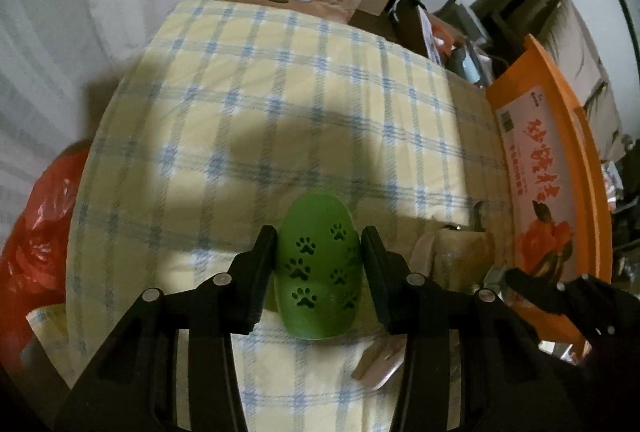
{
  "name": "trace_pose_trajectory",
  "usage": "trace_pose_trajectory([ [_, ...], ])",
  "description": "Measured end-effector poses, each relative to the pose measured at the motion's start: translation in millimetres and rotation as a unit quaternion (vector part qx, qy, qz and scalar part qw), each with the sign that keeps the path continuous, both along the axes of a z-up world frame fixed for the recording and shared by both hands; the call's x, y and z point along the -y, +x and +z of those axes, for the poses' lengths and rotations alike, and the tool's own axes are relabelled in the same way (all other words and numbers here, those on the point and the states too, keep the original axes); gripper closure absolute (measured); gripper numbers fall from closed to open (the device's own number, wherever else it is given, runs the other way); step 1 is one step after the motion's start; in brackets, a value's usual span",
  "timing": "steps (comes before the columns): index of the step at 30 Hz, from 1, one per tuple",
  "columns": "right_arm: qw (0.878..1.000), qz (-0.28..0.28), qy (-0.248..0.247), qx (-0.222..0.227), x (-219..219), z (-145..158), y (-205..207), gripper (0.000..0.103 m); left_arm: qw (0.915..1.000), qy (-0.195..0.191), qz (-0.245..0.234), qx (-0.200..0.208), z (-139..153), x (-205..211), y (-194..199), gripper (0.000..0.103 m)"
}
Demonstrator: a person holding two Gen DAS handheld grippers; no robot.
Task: Organize objects
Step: 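Lift the green sponge with the left gripper while the right gripper grasps the grey clip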
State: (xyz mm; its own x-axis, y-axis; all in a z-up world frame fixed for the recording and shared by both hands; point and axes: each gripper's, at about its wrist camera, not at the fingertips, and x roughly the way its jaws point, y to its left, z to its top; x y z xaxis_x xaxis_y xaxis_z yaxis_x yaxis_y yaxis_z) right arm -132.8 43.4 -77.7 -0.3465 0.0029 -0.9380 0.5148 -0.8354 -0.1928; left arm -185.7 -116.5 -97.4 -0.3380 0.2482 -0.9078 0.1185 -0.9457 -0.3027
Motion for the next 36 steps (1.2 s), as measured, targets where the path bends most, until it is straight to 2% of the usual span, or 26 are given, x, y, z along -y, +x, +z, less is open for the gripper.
trace_pose_trajectory([
  [3, 1.0, -0.002, -0.002, -0.001, -1, 1, -2, 0.078, 1.0, 0.005, 0.002, 0.0, -2, 5, 6, 0.063],
  [7, 1.0, 0.004, -0.004, 0.003, -1, -1, 1, 0.091, 0.9999, 0.011, 0.001, -0.002, 0, 7, 10, 0.063],
  [10, 1.0, 0.017, 0.002, -0.007, 0, -1, 5, 0.095, 0.9999, 0.016, -0.002, -0.006, 3, 4, 13, 0.063],
  [15, 0.999, 0.031, -0.03, -0.017, -1, 8, 12, 0.098, 0.9996, 0.026, -0.011, -0.011, 12, -5, 15, 0.063],
  [24, 0.993, 0.054, -0.1, -0.042, -4, 61, 36, 0.1, 0.9982, 0.038, -0.028, -0.037, 50, -17, 22, 0.063],
  [32, 0.985, 0.044, -0.157, -0.049, -28, 99, 41, 0.1, 0.9964, 0.044, -0.043, -0.058, 82, -31, 28, 0.063],
  [36, 0.987, 0.05, -0.149, -0.043, -33, 103, 43, 0.099, 0.996, 0.038, -0.049, -0.065, 90, -40, 30, 0.063],
])
